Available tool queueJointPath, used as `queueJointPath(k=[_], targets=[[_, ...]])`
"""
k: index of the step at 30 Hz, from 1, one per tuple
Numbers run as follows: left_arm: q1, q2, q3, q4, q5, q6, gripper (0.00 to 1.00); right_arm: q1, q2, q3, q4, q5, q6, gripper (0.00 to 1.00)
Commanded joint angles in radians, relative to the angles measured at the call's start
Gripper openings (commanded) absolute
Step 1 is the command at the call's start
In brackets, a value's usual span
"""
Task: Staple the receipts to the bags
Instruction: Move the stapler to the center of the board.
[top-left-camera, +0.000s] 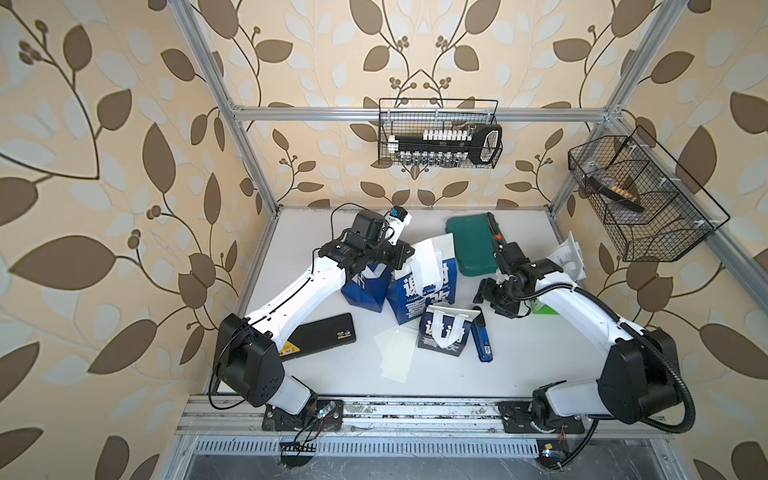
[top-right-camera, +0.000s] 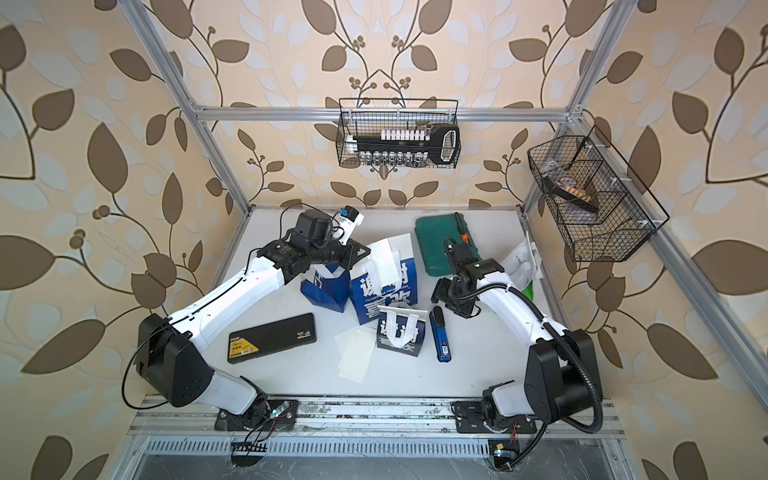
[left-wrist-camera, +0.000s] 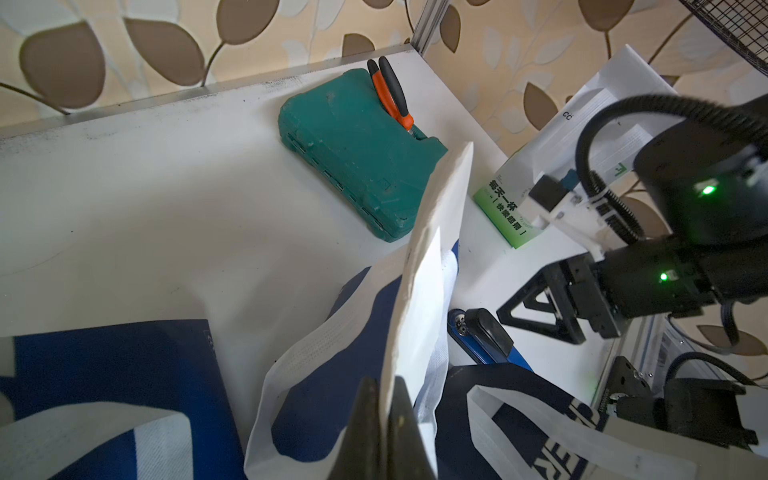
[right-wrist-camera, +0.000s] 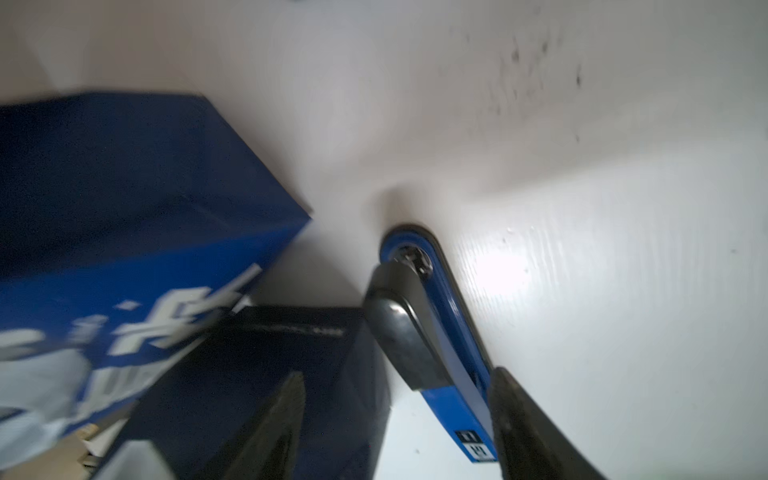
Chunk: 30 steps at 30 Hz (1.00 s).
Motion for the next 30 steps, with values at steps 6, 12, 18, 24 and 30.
queueJointPath(k=[6, 12, 18, 24, 30], targets=[[-0.007, -0.006, 0.019, -0.009, 0.033, -0.006, 0.00, 0.101, 0.089, -0.003, -0.227, -0.008, -0.198, 0.76], [-0.007, -0.006, 0.023, -0.003, 0.039, -0.006, 0.00, 0.124, 0.148, -0.067, -0.233, 0.056, -0.180, 0.77], [-0.007, -0.005, 0.033, -0.004, 0.030, 0.005, 0.00, 0.123, 0.188, -0.066, -0.257, 0.186, -0.123, 0.80], [-0.007, 0.003, 0.050, -0.001, 0.024, 0.008, 0.00, 0.114, 0.243, -0.027, -0.285, 0.321, -0.088, 0.82], [-0.007, 0.008, 0.064, -0.011, 0.015, 0.015, 0.00, -0.050, 0.295, 0.070, -0.272, 0.425, -0.106, 0.83]])
